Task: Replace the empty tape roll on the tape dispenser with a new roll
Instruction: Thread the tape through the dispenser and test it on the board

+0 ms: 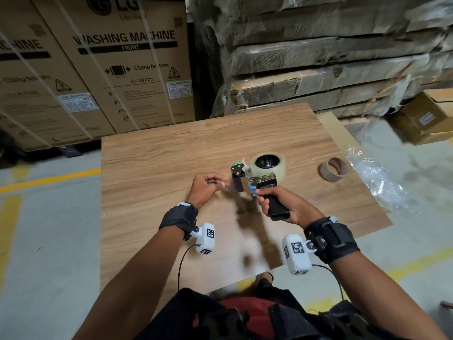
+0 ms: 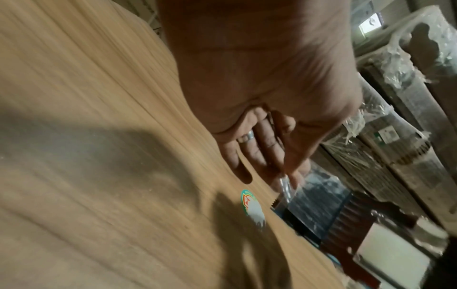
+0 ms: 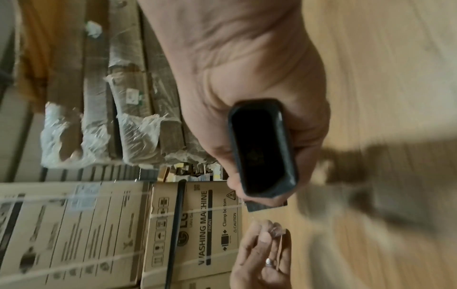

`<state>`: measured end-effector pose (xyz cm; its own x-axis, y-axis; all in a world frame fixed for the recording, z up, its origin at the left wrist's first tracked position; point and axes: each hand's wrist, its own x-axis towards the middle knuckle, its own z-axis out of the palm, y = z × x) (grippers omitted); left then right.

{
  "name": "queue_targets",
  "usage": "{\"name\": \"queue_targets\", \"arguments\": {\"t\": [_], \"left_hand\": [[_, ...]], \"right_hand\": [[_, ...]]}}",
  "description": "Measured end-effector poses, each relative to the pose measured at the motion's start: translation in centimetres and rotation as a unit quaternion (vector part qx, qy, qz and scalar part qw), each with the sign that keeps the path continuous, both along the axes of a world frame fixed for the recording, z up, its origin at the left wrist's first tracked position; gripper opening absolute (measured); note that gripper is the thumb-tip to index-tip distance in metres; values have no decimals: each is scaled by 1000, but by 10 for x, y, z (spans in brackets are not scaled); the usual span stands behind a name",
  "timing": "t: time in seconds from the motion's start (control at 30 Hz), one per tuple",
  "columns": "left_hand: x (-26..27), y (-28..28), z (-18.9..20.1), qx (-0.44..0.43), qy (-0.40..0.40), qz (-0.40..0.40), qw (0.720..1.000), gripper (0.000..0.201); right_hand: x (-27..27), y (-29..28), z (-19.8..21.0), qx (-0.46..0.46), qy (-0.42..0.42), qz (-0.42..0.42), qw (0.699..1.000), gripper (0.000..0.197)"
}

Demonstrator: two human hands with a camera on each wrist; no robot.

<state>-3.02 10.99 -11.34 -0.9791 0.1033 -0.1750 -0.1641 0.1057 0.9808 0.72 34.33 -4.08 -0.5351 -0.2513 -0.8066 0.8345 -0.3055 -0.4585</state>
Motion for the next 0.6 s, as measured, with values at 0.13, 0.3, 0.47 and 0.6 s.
{"name": "queue_targets", "arguments": {"t": [0.13, 0.3, 0.47, 0.6], "left_hand": [[-2, 12, -5, -55, 0, -57, 997, 21], [-13, 24, -11, -225, 68, -120, 964, 6], [-17, 29, -28, -333, 140, -135, 923, 15], [-16, 31, -33, -391, 232, -134, 880, 19]], "right_hand": [[4, 0, -11, 112, 83, 13, 990, 3], [13, -2, -19, 224, 161, 27, 961, 12], [14, -7, -33, 315, 209, -6, 926, 8], [20, -9, -45, 397, 258, 15, 880, 17]]}}
